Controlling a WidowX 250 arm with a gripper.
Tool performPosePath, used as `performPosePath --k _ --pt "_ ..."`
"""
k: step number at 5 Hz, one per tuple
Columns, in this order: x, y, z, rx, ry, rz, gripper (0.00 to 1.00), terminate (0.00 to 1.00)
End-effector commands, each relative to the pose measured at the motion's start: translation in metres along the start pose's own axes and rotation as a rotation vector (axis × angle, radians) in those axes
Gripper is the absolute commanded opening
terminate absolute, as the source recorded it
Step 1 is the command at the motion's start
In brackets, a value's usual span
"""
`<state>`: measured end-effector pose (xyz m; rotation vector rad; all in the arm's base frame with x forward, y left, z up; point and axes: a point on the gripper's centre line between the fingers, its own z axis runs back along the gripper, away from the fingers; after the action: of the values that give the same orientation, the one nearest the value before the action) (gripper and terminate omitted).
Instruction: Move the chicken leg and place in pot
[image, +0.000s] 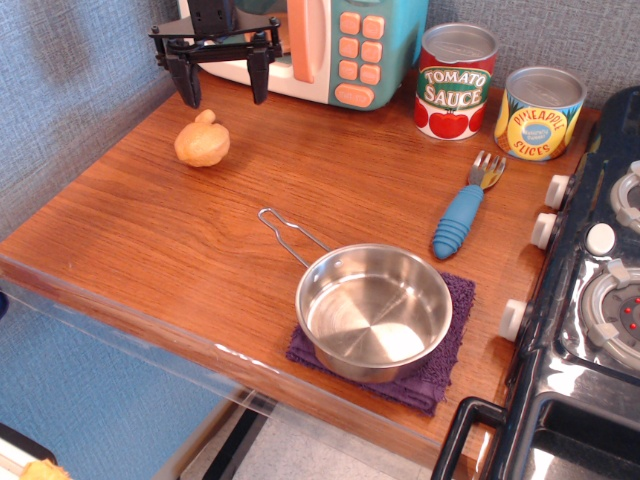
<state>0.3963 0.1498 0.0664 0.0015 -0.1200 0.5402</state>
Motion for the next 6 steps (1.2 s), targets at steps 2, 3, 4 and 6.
performPosePath --k 2,3,4,6 --pt "0.034 0.026 -0.003 0.047 -0.032 0.081 1.00 0.00" --pt "0.036 0.034 -0.011 0.081 -0.013 0.090 1.00 0.00" --pt "0.030 0.038 -0.015 0.099 0.000 0.094 1.00 0.00" --pt "0.013 0.031 -0.034 0.120 0.036 0.050 1.00 0.00"
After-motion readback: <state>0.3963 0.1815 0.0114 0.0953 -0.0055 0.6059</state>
